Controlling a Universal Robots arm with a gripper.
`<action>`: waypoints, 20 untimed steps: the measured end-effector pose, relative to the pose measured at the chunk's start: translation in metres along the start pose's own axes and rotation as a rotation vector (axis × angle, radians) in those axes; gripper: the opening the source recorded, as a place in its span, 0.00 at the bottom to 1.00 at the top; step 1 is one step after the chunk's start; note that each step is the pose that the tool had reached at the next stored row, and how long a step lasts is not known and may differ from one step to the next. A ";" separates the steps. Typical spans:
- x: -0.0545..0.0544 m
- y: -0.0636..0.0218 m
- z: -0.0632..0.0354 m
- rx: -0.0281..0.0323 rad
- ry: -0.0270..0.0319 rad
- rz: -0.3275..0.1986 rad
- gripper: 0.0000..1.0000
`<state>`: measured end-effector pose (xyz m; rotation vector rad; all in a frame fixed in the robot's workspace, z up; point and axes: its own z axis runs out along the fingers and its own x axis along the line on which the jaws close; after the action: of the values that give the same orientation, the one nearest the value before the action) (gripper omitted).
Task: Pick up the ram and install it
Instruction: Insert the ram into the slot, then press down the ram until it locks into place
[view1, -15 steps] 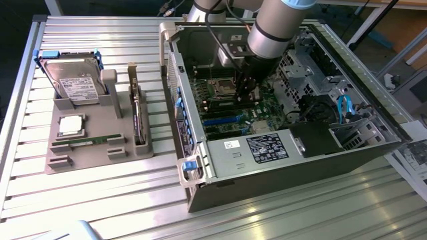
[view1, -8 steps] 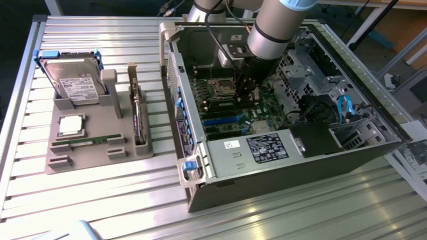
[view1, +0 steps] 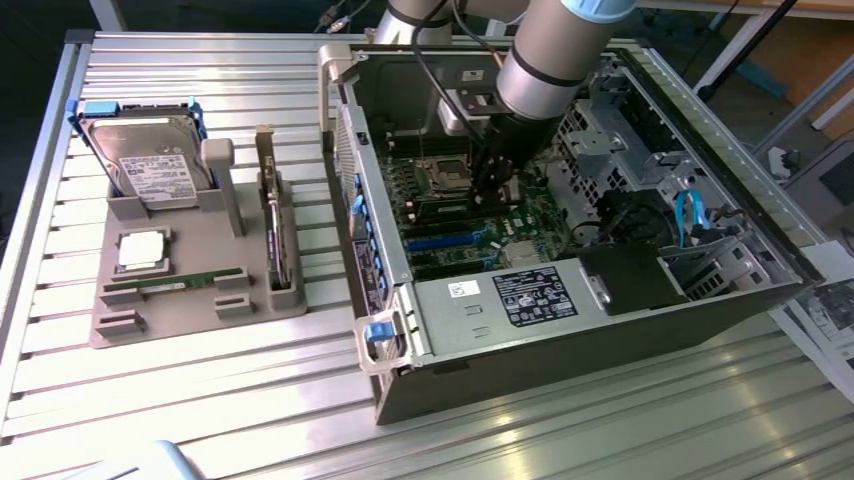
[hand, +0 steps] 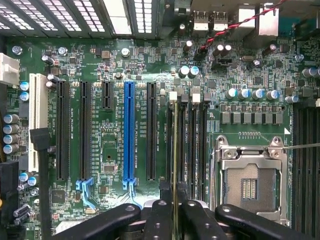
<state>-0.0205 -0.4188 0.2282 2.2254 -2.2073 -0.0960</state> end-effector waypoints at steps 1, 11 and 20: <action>0.000 -0.0006 -0.0001 0.0000 0.0001 0.000 0.14; 0.000 -0.0022 0.0011 0.0001 0.0001 0.001 0.14; 0.000 -0.0023 0.0028 0.0002 -0.0004 0.000 0.14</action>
<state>-0.0184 -0.4187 0.2253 2.2254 -2.2078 -0.0963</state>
